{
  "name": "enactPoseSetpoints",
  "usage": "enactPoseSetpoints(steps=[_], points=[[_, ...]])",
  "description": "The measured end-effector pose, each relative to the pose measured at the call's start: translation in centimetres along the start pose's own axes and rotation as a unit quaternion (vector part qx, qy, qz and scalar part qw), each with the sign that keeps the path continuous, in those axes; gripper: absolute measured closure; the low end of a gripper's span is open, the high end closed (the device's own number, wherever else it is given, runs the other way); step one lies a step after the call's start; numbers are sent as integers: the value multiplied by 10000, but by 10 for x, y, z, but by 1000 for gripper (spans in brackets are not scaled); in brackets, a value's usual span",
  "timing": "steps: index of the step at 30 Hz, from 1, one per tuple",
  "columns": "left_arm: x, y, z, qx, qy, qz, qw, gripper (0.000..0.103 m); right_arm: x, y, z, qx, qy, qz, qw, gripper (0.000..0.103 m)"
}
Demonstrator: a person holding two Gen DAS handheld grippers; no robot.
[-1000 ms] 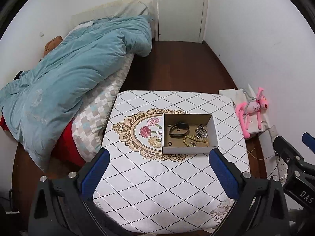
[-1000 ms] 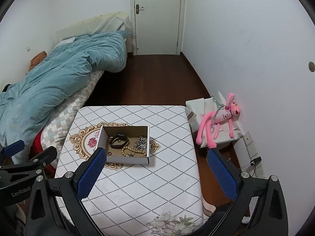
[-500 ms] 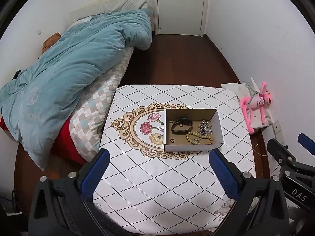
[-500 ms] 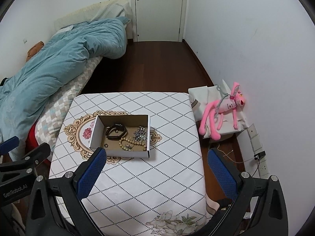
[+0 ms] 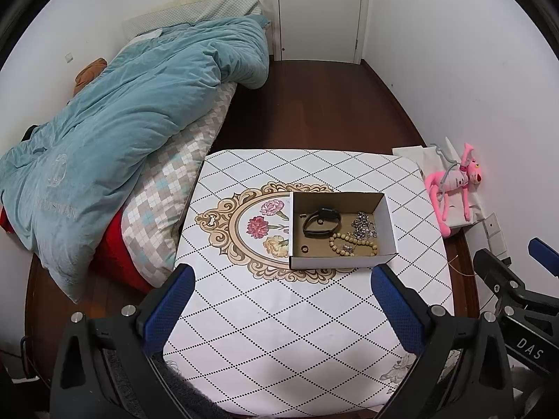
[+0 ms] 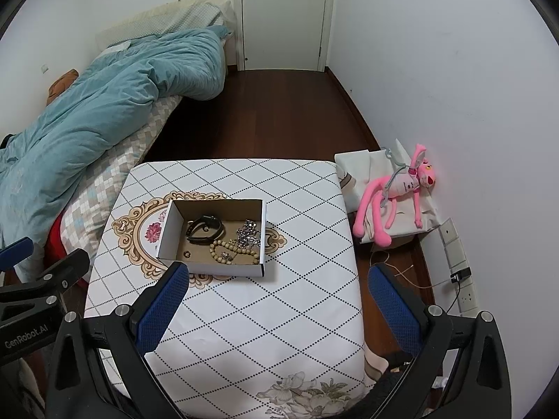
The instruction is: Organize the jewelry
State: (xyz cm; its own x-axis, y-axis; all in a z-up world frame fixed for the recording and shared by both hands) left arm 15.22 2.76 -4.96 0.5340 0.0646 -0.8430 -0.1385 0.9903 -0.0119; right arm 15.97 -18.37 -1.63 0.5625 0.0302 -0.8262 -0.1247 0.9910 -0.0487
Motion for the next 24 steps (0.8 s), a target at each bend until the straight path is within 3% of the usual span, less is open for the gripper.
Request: enactPoseSetpoints(steps=[24], points=[[0, 1, -1, 30, 37, -33, 10000, 0, -1, 5, -4, -43, 14, 14, 10000, 0]])
Point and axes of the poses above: each gripper's, at about its wrist camera, not at the fingertips, and x roughly the way its jaws point, y to its left, z to its top, the point moved 7 cm from there along x, roughly the way its jaws point, and after that the axes turned 3 degrees about -x, right-handed, at the moved point
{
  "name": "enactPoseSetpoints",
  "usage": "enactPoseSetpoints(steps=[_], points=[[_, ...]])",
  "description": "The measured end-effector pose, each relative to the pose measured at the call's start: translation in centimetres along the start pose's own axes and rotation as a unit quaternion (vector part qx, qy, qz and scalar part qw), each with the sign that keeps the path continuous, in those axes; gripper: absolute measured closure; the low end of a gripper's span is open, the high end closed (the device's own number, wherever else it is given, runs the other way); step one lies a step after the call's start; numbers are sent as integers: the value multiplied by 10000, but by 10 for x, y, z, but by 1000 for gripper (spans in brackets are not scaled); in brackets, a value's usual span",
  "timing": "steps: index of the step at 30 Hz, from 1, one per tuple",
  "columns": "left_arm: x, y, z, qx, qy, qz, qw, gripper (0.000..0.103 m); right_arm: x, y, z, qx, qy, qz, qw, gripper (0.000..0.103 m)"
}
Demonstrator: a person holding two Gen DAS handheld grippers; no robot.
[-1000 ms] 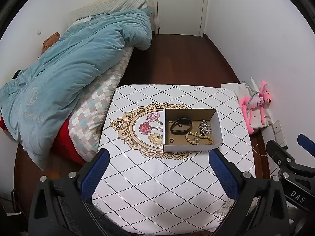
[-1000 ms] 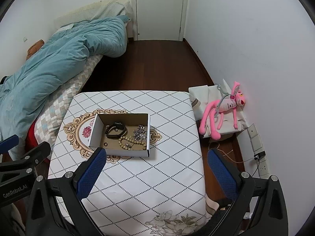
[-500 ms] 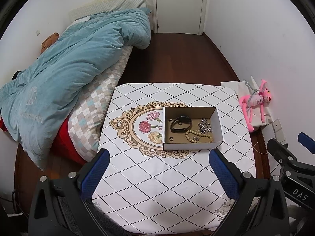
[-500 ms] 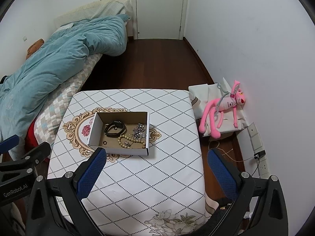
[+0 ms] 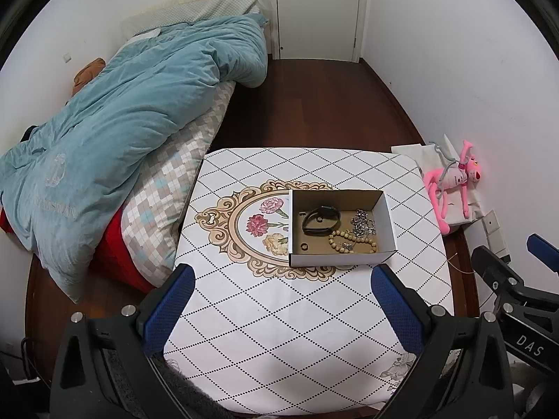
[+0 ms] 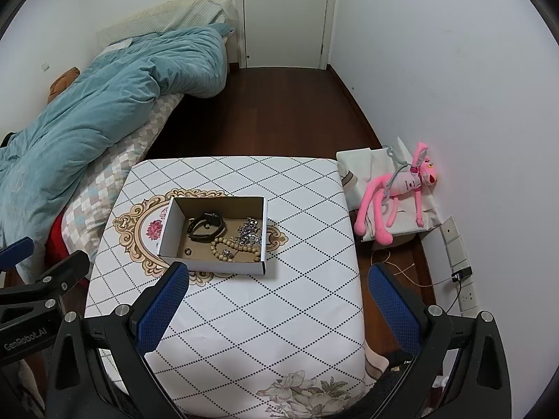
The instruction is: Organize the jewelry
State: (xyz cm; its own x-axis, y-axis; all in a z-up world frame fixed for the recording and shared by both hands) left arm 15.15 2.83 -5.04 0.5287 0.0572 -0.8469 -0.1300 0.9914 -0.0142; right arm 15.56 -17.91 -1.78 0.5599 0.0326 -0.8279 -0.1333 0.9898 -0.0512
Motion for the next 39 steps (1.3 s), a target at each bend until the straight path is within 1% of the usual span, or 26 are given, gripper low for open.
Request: enactPoseSetpoints(steps=[13, 39], points=[[-1, 3, 1, 8, -19, 14, 10000, 0, 0, 1, 1, -100, 45, 10, 9999, 0], [-4, 5, -1, 15, -43, 37, 10000, 0, -3, -4, 4, -100, 25, 54, 9999, 0]])
Point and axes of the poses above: each gripper's, at about its wrist camera, not at the fingertips, and x roughly the way its jaws point, y to its left, z to its top, the point moved 7 cm from there along x, roughly the way its jaws point, and after that the axes turned 3 degrees about -x, right-handed, at the moved point
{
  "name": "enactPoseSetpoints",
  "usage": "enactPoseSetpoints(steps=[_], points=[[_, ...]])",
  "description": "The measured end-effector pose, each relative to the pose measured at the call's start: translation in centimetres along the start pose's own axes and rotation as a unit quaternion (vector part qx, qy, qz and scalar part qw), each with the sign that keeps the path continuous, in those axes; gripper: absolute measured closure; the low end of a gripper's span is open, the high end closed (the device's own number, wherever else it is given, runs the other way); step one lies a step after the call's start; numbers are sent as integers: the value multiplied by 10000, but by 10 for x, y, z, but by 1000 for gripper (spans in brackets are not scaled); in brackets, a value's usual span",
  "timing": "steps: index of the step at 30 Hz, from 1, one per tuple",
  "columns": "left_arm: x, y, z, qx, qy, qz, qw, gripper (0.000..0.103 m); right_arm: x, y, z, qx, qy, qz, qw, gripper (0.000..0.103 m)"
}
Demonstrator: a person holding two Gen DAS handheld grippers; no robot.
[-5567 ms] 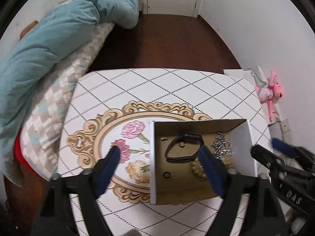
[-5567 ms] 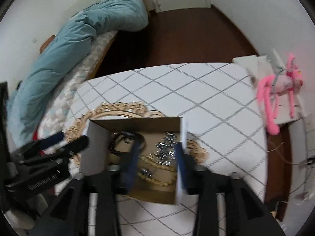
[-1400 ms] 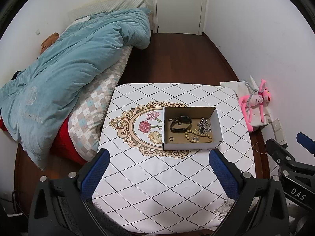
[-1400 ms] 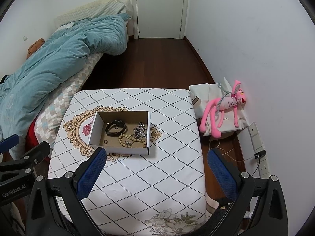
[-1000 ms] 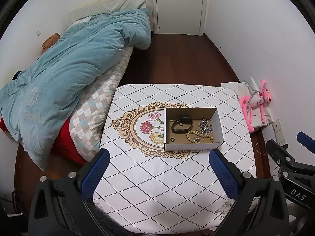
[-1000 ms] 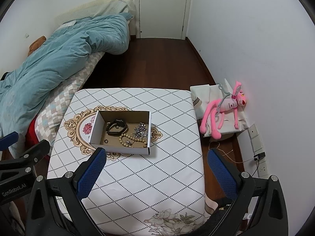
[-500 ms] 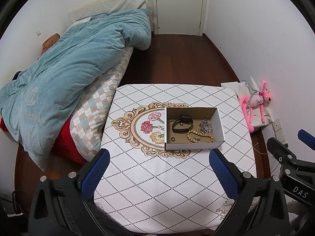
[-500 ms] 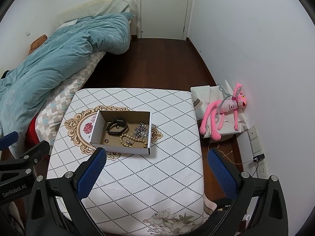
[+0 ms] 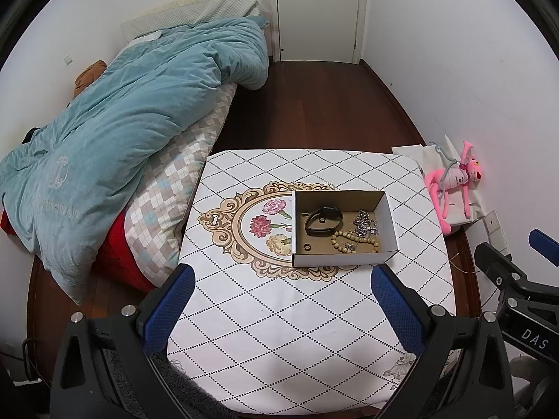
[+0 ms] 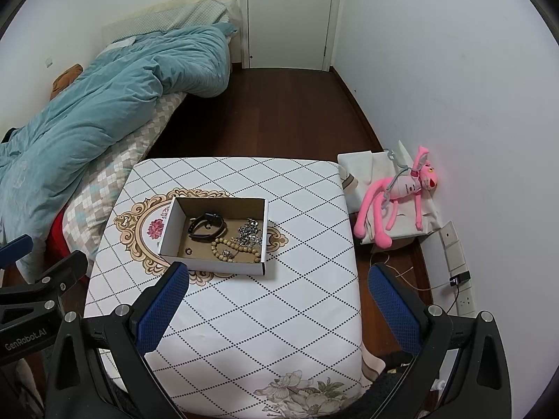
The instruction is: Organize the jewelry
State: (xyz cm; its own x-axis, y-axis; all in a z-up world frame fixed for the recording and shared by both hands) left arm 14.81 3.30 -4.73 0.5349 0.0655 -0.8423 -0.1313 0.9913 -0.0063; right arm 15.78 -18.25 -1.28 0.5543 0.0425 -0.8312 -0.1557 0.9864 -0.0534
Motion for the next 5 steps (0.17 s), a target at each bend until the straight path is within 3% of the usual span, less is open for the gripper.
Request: enactPoseSetpoints(steps=[5], points=[[-2, 1, -1, 4, -17, -21, 10000, 0, -1, -1, 0, -4, -5, 3, 10000, 0]])
Point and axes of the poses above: each gripper's, at about its wrist camera, not at the fingertips, and x roughly the way its jaws point, y to its left, z to its top, the point moved 7 cm from there along x, roughly the way its jaws point, and after that the axes turned 3 degrees about -x, right-handed, at the moved point
